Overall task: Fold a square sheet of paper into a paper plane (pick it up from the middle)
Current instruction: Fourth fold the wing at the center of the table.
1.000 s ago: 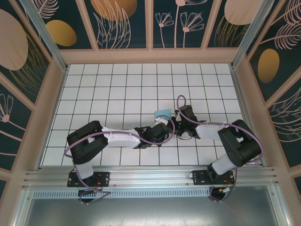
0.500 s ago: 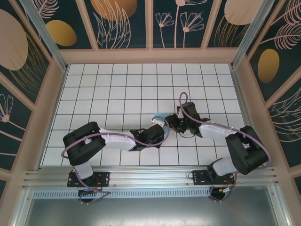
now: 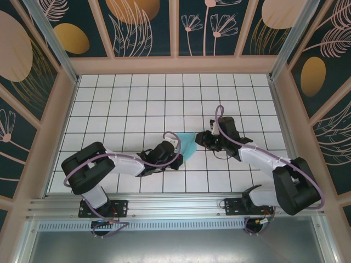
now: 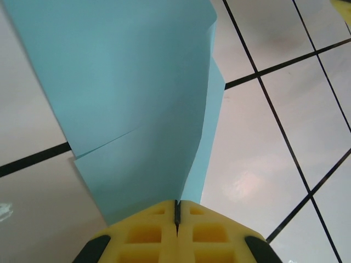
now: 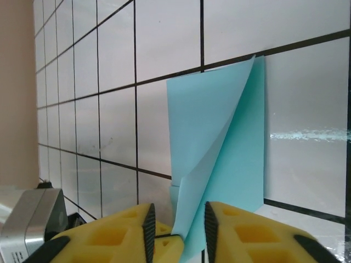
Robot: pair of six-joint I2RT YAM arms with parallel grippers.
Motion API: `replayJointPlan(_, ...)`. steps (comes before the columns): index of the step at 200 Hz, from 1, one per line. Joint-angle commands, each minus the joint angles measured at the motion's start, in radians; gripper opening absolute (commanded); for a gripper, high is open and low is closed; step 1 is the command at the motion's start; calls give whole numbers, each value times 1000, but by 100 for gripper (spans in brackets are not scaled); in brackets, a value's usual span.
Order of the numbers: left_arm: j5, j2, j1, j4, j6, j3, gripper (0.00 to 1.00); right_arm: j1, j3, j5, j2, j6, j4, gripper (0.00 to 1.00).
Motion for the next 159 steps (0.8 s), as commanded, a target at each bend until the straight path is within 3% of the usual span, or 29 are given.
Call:
replayJointPlan(1, 75, -24, 27, 114, -59, -36, 0, -3, -4, -48, 43, -31, 10, 19)
replayJointPlan(36, 84, -27, 44, 177, -116, -78, 0, 18, 23, -71, 129, -57, 11, 9)
replayJointPlan(101, 86, -25, 53, 317, -223, -165, 0, 61, 87, -67, 263, -70, 47, 8)
replayJointPlan(159, 52, -33, 54, 346, -276, -206, 0, 72, 108, -17, 357, -86, 12, 6)
